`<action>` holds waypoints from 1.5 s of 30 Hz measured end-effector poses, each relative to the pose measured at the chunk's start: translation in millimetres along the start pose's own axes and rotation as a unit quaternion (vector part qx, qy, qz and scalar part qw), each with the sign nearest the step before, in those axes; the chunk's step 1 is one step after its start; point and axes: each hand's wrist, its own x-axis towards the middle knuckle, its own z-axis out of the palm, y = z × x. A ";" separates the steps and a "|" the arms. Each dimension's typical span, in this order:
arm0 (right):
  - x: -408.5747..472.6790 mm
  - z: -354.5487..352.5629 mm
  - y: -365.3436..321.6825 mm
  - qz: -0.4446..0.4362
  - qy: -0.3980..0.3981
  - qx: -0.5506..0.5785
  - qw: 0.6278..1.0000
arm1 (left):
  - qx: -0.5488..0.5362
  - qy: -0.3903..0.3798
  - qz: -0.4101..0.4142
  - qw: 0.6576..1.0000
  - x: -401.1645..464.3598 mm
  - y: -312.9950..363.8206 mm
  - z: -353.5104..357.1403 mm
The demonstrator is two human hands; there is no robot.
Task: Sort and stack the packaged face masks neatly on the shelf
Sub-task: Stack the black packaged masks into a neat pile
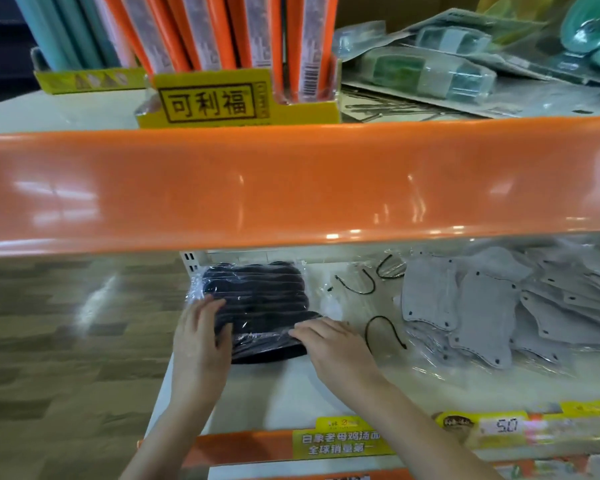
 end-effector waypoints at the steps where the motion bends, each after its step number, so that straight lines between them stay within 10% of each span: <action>1: 0.1 3.3 -2.9 0.000 -0.002 -0.001 1.000 | 0.002 -0.024 0.043 0.999 -3.6 -3.5 1.0; 7: -3.7 20.7 -11.1 0.005 -0.002 0.013 1.000 | 0.064 -0.199 0.167 0.964 -21.1 -5.5 7.8; 26: -4.8 26.0 -26.3 0.044 -0.066 -0.018 0.997 | 0.187 -0.184 0.026 0.965 -37.9 3.4 7.6; 45: -81.0 -57.3 100.2 0.211 0.057 -0.116 0.969 | 0.044 -0.291 0.128 0.947 -24.3 183.6 103.4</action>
